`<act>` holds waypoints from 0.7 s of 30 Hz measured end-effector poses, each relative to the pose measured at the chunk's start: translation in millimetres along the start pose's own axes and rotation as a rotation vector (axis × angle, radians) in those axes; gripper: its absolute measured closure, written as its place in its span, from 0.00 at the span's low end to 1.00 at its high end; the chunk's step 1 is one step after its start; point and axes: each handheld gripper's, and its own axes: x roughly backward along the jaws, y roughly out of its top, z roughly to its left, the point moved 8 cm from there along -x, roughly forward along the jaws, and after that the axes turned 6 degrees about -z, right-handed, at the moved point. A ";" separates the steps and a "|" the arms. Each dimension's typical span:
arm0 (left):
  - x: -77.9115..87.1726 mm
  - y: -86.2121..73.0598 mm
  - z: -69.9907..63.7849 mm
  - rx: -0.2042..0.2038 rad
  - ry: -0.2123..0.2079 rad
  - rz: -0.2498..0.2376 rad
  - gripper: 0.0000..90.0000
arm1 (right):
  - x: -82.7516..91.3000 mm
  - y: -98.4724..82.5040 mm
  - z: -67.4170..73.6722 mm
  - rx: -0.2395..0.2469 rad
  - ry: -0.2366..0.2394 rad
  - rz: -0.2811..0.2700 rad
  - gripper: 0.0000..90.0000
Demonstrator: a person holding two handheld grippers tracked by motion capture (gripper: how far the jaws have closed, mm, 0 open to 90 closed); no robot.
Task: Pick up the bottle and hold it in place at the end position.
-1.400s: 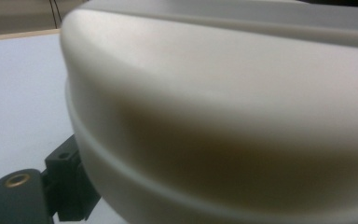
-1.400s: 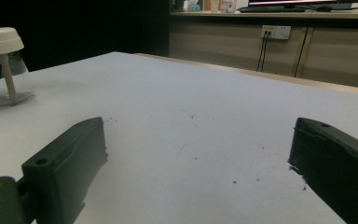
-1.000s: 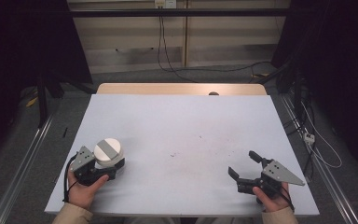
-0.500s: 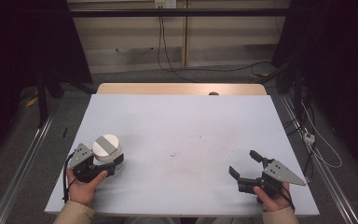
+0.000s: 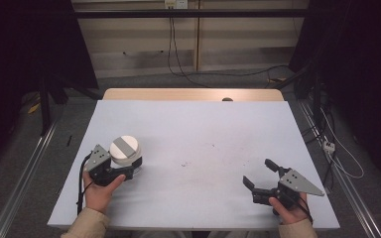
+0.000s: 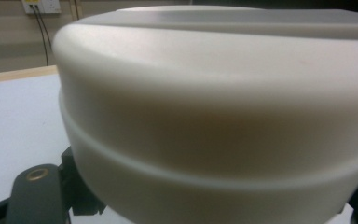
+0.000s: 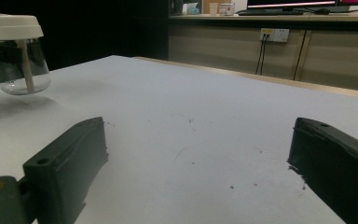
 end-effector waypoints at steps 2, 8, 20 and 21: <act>-3.4 1.6 -2.3 -0.005 -0.008 0.001 0.20 | -0.4 0.1 0.1 0.001 0.001 0.000 0.04; -10.6 6.0 -5.8 -0.005 -0.022 -0.004 0.21 | -0.9 0.3 0.8 0.004 0.003 0.000 0.04; -28.5 10.0 -13.9 -0.016 -0.040 -0.003 0.21 | -2.3 0.4 1.2 0.010 0.003 0.002 0.04; -30.0 10.7 -13.9 -0.024 -0.040 -0.004 0.21 | -2.4 0.4 1.2 0.010 0.002 0.002 0.04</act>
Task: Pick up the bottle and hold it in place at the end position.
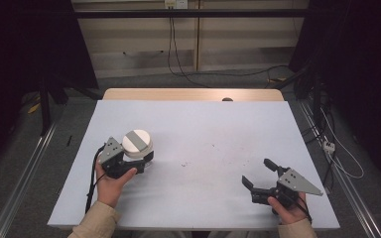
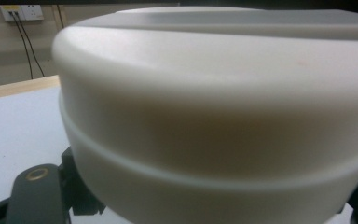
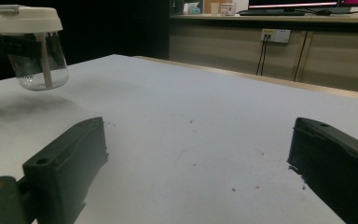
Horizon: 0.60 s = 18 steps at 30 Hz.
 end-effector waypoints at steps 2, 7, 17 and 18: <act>-3.4 0.6 -1.8 0.005 -0.005 -0.001 0.21 | -0.2 0.0 0.3 0.001 0.002 0.000 0.04; -11.4 1.6 -5.7 0.003 -0.016 0.002 0.21 | -0.6 0.3 0.9 0.004 0.005 -0.001 0.04; -27.3 3.6 -14.4 -0.005 -0.038 0.005 0.21 | -1.1 0.7 1.8 0.005 0.008 -0.002 0.04; -29.1 4.2 -14.9 -0.010 -0.039 0.003 0.21 | -1.2 0.9 2.0 0.003 0.008 -0.002 0.04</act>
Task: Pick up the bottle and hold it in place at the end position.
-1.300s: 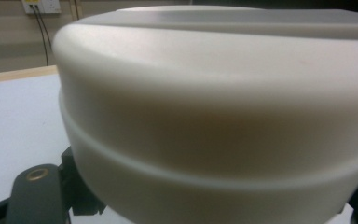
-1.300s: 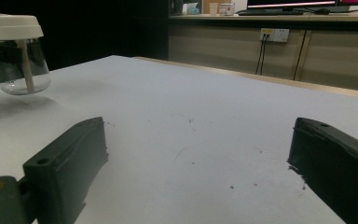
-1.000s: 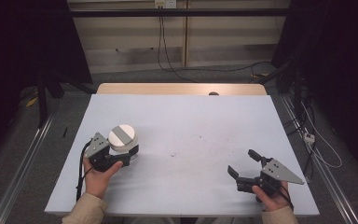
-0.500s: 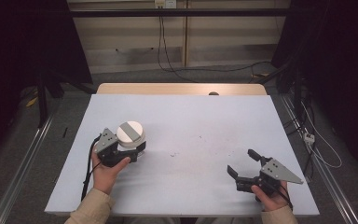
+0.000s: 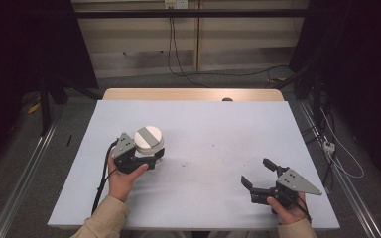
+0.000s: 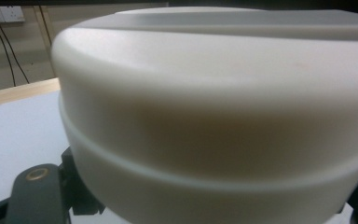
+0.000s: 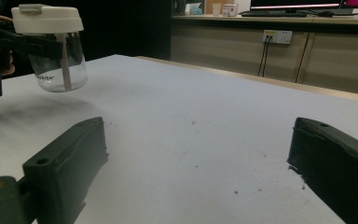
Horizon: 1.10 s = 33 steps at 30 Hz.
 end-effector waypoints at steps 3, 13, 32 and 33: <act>-5.3 2.4 -1.9 0.000 -0.006 -0.007 0.21 | -0.4 0.2 0.2 0.001 0.001 -0.001 0.04; -21.5 5.3 -8.3 -0.012 -0.028 -0.006 0.21 | -0.6 0.5 0.8 0.002 0.006 -0.002 0.04; -54.3 5.9 -21.9 -0.006 -0.058 -0.004 0.21 | -1.1 0.5 1.0 0.005 0.008 -0.003 0.04; -55.9 6.0 -22.3 -0.009 -0.058 -0.004 0.21 | -1.1 0.5 1.0 0.007 0.009 -0.003 0.04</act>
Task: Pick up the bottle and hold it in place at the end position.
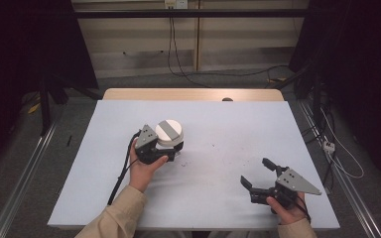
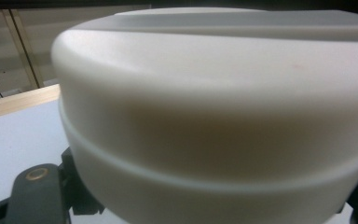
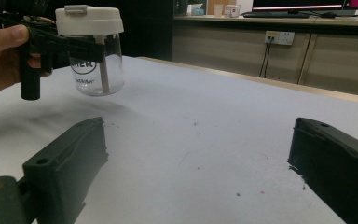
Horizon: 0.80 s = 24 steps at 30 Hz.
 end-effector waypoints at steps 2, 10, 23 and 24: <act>-2.9 0.8 -1.3 0.009 -0.003 -0.004 0.21 | 0.1 0.2 0.1 0.000 -0.001 -0.001 0.04; -12.4 1.3 -4.1 0.001 -0.012 -0.003 0.21 | -0.1 -0.1 0.0 0.001 0.000 0.000 0.04; -24.1 4.1 -2.1 -0.003 -0.005 -0.006 0.21 | -0.4 -0.6 0.5 0.000 0.003 0.003 0.04; -25.3 4.1 -2.1 -0.003 -0.008 -0.005 0.21 | -0.3 -0.6 0.5 0.000 0.003 0.003 0.04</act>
